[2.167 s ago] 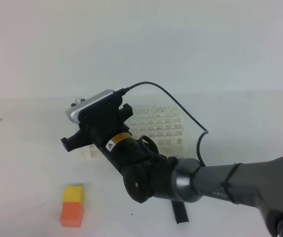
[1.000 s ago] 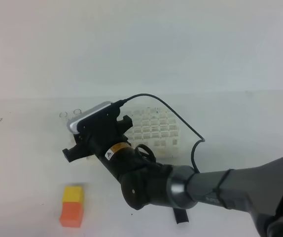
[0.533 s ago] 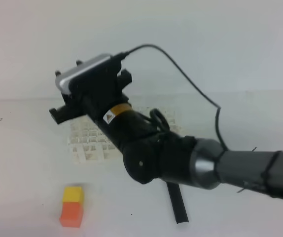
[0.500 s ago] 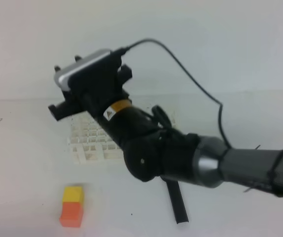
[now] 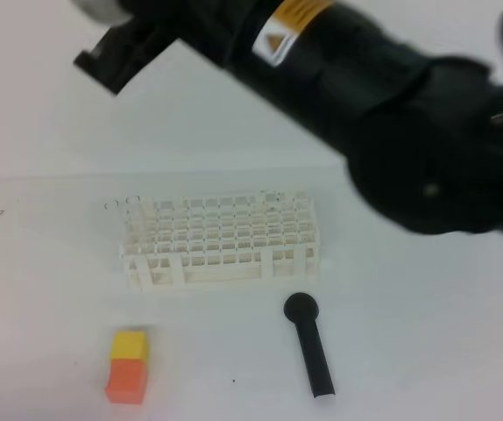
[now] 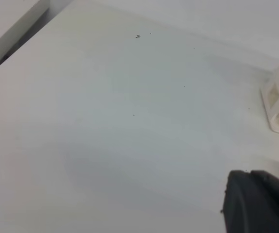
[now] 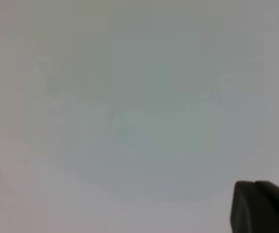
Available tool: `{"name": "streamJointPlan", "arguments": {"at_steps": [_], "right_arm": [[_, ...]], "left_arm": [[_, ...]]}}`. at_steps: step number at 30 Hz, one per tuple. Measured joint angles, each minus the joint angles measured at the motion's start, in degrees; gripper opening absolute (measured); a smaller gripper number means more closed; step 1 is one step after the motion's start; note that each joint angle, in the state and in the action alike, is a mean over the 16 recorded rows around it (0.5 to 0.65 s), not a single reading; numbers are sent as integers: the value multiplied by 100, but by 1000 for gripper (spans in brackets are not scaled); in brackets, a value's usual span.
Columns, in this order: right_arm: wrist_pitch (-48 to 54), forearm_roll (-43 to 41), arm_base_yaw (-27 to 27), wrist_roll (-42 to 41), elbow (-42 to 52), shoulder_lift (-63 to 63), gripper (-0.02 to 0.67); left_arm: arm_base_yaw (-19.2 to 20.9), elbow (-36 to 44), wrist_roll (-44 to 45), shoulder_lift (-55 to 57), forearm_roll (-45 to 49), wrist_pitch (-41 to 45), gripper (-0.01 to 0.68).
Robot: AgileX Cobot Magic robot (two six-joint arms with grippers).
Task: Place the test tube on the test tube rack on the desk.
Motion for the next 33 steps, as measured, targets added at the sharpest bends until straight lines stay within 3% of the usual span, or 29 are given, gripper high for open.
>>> {"name": "streamJointPlan", "arguments": {"at_steps": [9, 17, 23, 33], "right_arm": [[1912, -828, -8, -49, 440, -1354, 0], [2836, -1155, -309, -55, 1956, -3169, -1], [2895, -1121, -1004, -55, 3638, -4837, -1], [2943, -661, -2714, -57, 6030, -7324, -1]], "left_arm": [[0, 0, -1, -7, 0, 0, -1], [0, -22, -4, -7, -2, -6, -1], [0, -33, -5, 0, -2, -6, -1], [0, -44, -5, 0, -3, -6, -1]]}}
